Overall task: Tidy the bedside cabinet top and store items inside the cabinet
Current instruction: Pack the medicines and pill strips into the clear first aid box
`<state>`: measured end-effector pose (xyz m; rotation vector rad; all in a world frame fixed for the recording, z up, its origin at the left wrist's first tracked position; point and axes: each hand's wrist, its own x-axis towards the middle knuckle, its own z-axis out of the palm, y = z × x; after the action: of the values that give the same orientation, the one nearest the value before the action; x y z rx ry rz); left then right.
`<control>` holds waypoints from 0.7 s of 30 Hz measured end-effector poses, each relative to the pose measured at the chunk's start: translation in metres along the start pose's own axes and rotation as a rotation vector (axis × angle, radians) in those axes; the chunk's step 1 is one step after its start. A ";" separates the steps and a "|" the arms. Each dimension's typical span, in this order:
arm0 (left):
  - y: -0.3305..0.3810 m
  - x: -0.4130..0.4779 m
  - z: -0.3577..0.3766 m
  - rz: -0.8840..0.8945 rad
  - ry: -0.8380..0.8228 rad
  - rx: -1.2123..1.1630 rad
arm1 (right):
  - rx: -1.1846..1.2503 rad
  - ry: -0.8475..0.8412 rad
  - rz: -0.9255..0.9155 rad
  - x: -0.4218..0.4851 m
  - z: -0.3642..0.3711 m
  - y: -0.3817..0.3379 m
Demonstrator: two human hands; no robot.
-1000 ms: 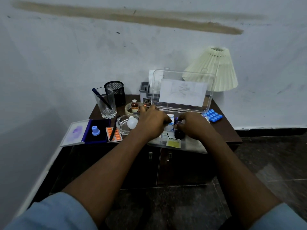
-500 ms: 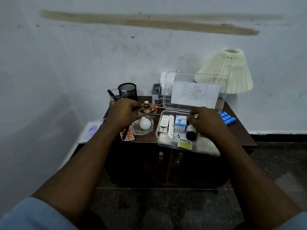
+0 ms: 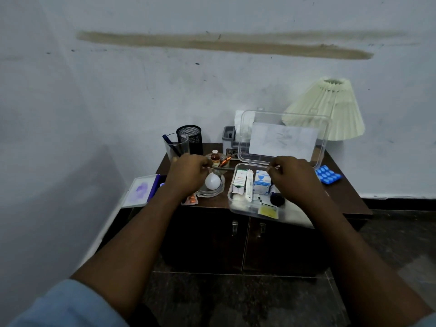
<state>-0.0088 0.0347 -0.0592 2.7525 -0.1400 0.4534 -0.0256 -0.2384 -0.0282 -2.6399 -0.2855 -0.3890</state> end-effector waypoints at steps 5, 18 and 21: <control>0.013 0.021 0.011 0.022 0.087 -0.097 | 0.020 0.003 -0.004 0.000 -0.001 0.002; 0.016 0.067 0.020 0.068 0.000 -0.010 | 0.030 0.043 0.004 0.002 -0.005 0.027; 0.028 0.063 -0.002 0.066 0.112 -0.084 | 0.066 0.024 0.002 0.003 -0.007 0.027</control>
<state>0.0454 0.0063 -0.0280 2.6393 -0.2172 0.6037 -0.0176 -0.2650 -0.0327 -2.5694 -0.2828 -0.4039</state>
